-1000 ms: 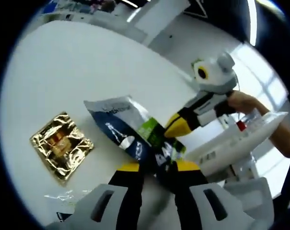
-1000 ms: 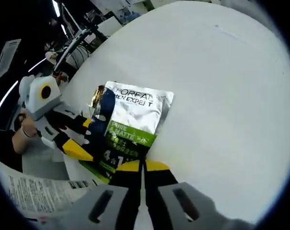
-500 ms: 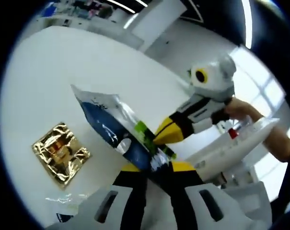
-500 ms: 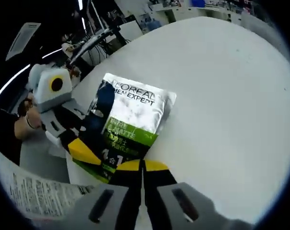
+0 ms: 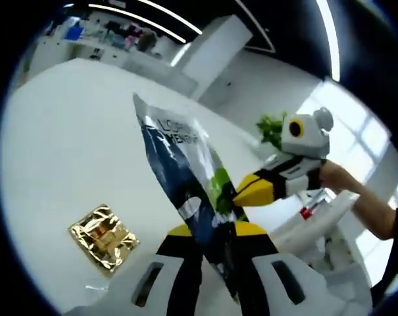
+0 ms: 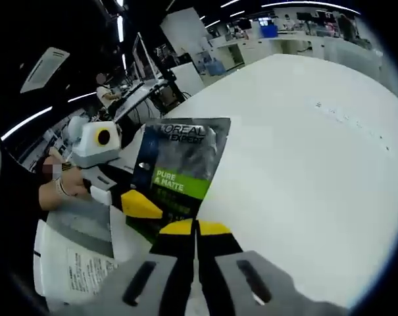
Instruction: Arrange the skincare products in the storage area until every visible bottle or jar stands upright without overlapping.
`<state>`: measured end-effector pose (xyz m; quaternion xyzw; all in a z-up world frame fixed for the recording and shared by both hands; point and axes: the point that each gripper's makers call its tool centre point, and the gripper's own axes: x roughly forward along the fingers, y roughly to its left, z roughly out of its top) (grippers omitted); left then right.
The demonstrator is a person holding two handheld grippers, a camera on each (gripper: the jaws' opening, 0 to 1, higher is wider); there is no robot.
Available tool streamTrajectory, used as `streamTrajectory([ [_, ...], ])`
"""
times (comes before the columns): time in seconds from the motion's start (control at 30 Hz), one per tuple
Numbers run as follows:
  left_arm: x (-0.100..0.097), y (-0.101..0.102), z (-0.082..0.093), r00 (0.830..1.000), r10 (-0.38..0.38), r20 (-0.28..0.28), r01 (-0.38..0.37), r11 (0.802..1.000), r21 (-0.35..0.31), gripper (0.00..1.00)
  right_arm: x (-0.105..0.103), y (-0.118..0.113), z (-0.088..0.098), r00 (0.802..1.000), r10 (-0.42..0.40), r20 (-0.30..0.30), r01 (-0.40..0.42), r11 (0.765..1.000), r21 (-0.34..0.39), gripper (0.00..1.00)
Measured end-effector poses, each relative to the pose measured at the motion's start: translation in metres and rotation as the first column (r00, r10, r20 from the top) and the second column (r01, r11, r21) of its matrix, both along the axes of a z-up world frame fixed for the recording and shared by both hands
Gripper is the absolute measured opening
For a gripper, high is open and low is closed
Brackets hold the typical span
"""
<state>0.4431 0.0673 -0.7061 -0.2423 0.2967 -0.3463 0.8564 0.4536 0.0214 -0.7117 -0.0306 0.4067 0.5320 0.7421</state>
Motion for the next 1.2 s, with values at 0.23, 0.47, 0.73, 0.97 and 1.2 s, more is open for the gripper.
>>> streamTrajectory([
  [0.23,-0.009,0.003,0.024,0.997,-0.004,0.079,0.003,1.000,0.014,0.00,-0.005,0.011,0.021,0.998,0.006,0.055,-0.007,1.000,0.017,0.01],
  [0.47,-0.010,0.018,0.056,0.990,0.024,0.136,-0.026,1.000,0.008,0.00,-0.003,0.024,0.052,0.993,-0.016,0.114,0.008,0.997,0.071,0.01],
  [0.73,-0.010,0.035,0.064,0.983,0.013,0.184,-0.023,0.998,0.050,0.00,-0.003,0.026,0.076,0.985,-0.055,0.161,0.037,0.992,0.118,0.09],
  [0.97,-0.017,0.043,0.084,0.985,0.030,0.173,-0.027,0.999,-0.017,0.00,-0.011,0.026,0.109,0.969,-0.069,0.238,0.023,0.982,0.190,0.16],
  [1.2,-0.029,0.046,0.091,0.984,0.009,0.177,-0.011,1.000,0.010,0.00,-0.028,0.026,0.125,0.962,-0.071,0.263,0.014,0.977,0.213,0.26],
])
